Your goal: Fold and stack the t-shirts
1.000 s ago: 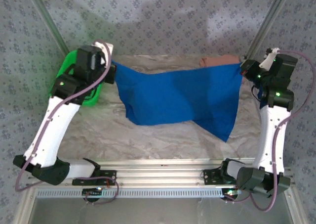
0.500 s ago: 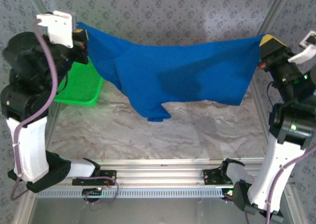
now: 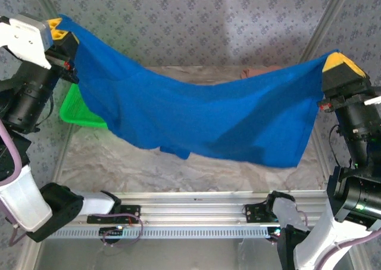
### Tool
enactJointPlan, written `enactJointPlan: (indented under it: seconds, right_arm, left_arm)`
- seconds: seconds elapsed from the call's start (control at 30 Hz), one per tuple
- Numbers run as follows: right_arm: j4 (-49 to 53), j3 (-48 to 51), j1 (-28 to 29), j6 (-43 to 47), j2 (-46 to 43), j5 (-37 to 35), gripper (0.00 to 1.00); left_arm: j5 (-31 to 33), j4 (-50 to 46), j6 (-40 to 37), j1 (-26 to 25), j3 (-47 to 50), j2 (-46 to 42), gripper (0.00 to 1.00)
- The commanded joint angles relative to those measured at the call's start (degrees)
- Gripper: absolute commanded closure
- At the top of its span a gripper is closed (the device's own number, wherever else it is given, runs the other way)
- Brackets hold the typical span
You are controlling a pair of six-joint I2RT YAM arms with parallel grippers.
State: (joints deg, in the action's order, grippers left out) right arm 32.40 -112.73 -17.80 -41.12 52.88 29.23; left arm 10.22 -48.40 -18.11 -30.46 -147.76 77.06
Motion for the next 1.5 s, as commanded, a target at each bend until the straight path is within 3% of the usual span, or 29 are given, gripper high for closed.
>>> enactJointPlan:
  seconds: [0.0,0.13,0.27,0.57,0.8,1.03,1.2,1.47]
  right_arm:
    - [1.53,3.81,0.05,1.47,2.00,-0.32,1.00]
    - [2.29,12.28,-0.13,4.63,3.08,-2.65,1.00]
    - [-2.63,23.70,-0.74,8.58,4.63,-6.69,1.00]
    - [-10.22,36.34,-0.91,20.48,21.56,-14.34,1.00]
    - [-12.59,29.91,0.89,26.36,43.56,-19.14,1.00]
    - [-7.48,12.66,4.49,32.63,61.96,-25.59,1.00]
    - [-7.15,7.79,5.64,32.96,66.45,-29.36,1.00]
    - [-10.77,12.64,6.61,34.75,62.87,-32.97,1.00]
  left_arm:
    - [2.80,3.27,-5.32,-0.33,0.37,3.71,1.00]
    - [3.49,3.74,-5.57,0.51,6.19,6.69,1.00]
    - [0.55,5.52,-1.97,4.94,14.53,9.81,1.00]
    - [-4.35,9.20,1.58,10.08,27.25,27.00,1.00]
    - [-3.78,13.25,2.55,11.99,19.31,47.90,1.00]
    - [0.48,17.38,3.05,12.61,15.68,57.14,1.00]
    - [0.60,16.62,3.61,12.79,13.26,57.51,1.00]
    - [4.71,12.94,3.58,13.10,11.75,55.73,1.00]
